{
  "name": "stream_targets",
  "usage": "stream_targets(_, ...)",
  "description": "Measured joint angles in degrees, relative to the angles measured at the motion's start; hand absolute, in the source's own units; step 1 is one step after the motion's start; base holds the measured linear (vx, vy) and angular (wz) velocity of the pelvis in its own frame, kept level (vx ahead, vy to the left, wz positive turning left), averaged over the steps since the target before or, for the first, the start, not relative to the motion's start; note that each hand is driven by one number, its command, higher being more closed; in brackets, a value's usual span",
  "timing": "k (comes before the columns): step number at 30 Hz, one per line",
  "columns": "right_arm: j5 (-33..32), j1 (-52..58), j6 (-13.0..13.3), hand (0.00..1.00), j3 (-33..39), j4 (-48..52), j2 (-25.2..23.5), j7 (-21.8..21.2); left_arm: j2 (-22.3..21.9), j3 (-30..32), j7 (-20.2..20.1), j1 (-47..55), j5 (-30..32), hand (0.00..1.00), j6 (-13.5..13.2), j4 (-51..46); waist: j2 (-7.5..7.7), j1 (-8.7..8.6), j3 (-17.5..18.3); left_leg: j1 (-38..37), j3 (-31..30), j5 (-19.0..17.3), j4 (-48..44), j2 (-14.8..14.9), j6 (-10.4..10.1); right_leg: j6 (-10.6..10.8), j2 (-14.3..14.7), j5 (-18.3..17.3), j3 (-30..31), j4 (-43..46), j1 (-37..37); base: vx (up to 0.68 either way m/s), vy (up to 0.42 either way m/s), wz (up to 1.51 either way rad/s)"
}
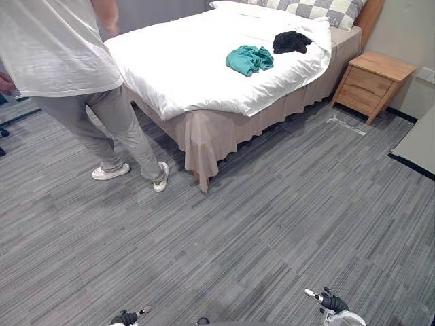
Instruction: Tidy the bed and pick cloth on bed and put in laundry
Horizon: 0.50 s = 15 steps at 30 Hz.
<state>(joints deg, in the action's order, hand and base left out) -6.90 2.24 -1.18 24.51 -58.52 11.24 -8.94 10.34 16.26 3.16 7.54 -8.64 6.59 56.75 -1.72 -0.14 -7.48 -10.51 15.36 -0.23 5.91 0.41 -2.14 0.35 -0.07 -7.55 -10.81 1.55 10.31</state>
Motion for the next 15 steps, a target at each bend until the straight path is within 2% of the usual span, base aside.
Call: stream_targets(15,0.0,0.0,-0.3,0.0,-0.5,0.0,0.0,0.1,-0.1,-2.0,-0.8,0.0,-1.7,0.0,0.0,0.0,0.47,0.0,0.1,-0.5,0.3,0.0,0.1,0.0,0.0,-0.2,0.1,0.2,0.1,-1.0,0.9,0.0,0.0,0.0)
